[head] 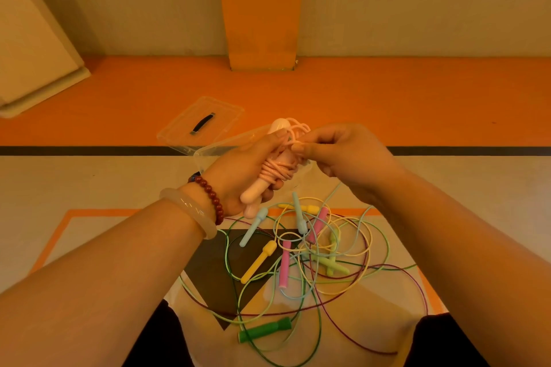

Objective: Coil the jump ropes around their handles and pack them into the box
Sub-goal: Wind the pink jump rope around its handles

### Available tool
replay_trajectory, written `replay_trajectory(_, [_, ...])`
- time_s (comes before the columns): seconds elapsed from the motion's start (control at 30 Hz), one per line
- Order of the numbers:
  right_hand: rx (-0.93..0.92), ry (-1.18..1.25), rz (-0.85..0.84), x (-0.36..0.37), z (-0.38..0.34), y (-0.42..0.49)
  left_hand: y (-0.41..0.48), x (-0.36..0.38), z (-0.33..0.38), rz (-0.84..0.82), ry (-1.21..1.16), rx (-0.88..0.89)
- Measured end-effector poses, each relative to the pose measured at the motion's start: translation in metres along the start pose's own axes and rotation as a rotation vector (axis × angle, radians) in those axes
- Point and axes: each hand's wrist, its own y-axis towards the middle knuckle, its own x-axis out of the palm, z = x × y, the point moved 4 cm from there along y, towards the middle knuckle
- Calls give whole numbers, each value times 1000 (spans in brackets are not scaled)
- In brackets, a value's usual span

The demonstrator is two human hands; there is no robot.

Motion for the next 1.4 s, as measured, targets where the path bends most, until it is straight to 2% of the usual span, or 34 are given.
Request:
replay_trajectory(0.17, [80, 124, -141, -2, 1, -1, 0, -2, -2, -14, 32, 2])
replay_trajectory(0.47, [37, -102, -319, -2, -6, -6, 0, 0, -8, -18, 29, -34])
replay_trajectory(0.6, [-49, -163, -231, -2, -6, -4, 1, 2, -7, -22, -26, -59])
replay_trajectory(0.77, [-298, -345, 36, 0, -9, -7, 5, 0, -2, -9, -89, -48])
replay_trajectory(0.87, [-449, -635, 177, 1, -11, -9, 6, -1, -4, 4, -98, -50])
replay_trajectory(0.97, [-755, -942, 318, 5, -12, -13, 7, 0, -5, 4, -114, -64])
replay_trajectory(1.1, [-953, -1054, 383, 10, -4, -18, 5, 1, -3, -21, -126, -59])
replay_trajectory(1.2, [-834, -994, 390, 9, -5, -15, 3, 3, -3, -40, -122, -56])
replay_trajectory(1.27, [-625, -857, 350, 5, -8, -11, 1, 4, -3, -72, -117, -56])
replay_trajectory(1.33, [-381, -562, 216, 1, -5, -6, 0, 2, -2, -83, -97, -37])
replay_trajectory(1.4, [-274, -290, 156, -2, -5, -4, -1, 0, 0, -66, -82, -17])
